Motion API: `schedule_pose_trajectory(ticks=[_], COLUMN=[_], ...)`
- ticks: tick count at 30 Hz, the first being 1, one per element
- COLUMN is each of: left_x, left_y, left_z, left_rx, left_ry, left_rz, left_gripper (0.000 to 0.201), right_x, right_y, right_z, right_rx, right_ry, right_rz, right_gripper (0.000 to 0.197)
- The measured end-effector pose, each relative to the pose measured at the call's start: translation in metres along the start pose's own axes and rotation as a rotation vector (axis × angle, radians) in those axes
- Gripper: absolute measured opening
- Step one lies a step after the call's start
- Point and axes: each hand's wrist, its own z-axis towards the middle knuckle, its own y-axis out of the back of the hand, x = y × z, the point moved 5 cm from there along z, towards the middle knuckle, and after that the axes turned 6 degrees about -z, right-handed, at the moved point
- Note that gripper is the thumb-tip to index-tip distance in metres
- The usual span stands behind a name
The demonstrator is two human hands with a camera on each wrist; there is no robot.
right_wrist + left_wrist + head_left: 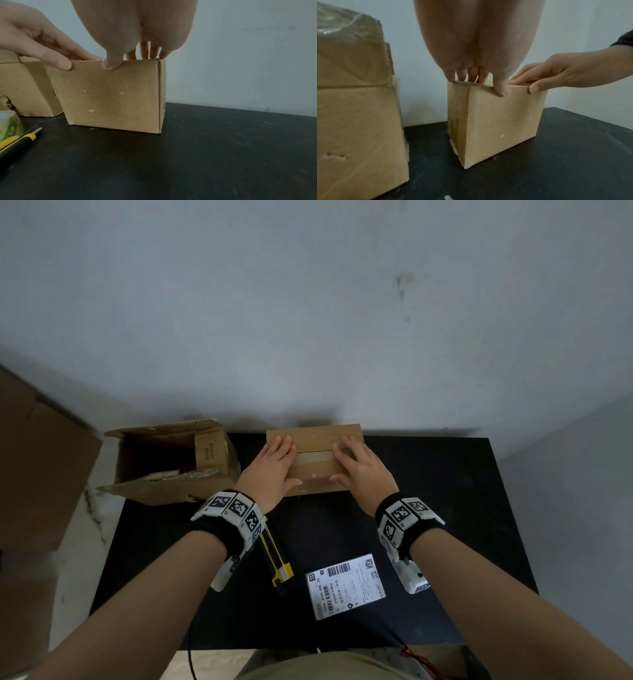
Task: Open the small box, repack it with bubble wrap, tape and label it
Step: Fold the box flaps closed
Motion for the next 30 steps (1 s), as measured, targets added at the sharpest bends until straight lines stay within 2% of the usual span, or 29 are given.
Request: schedule_pose_trajectory(ticks=[5, 12, 16, 19, 23, 30], left_x=[-0.002, -0.007, -0.013, -0.019, -0.019, -0.026], left_y=[-0.001, 0.003, 0.01, 0.015, 0.023, 0.037], left_z=[-0.002, -0.004, -0.008, -0.01, -0.012, -0.028], left_rx=[-0.088, -0.058, -0.127, -0.131, -0.154, -0.195], left_ry=[-0.024, -0.002, -0.02, -0.009, 0.013, -0.126], left_rz=[-0.074, 0.025, 0.053, 0.062, -0.051, 0.111], left_gripper=[0.046, 0.052, 0.048, 0.045, 0.045, 0.05], right_x=[0.0, 0.0, 0.003, 0.01, 0.019, 0.039], right_y=[0.0, 0.002, 0.013, 0.019, 0.023, 0.035], right_z=[-0.001, -0.001, 0.002, 0.001, -0.005, -0.017], right_rx=[-0.04, -0.005, 0.062, 0.058, 0.049, -0.003], right_ry=[0.01, 0.019, 0.014, -0.019, -0.077, -0.118], right_rz=[-0.004, -0.027, -0.104, -0.187, -0.197, -0.234], right_gripper=[0.053, 0.055, 0.057, 0.051, 0.041, 0.028])
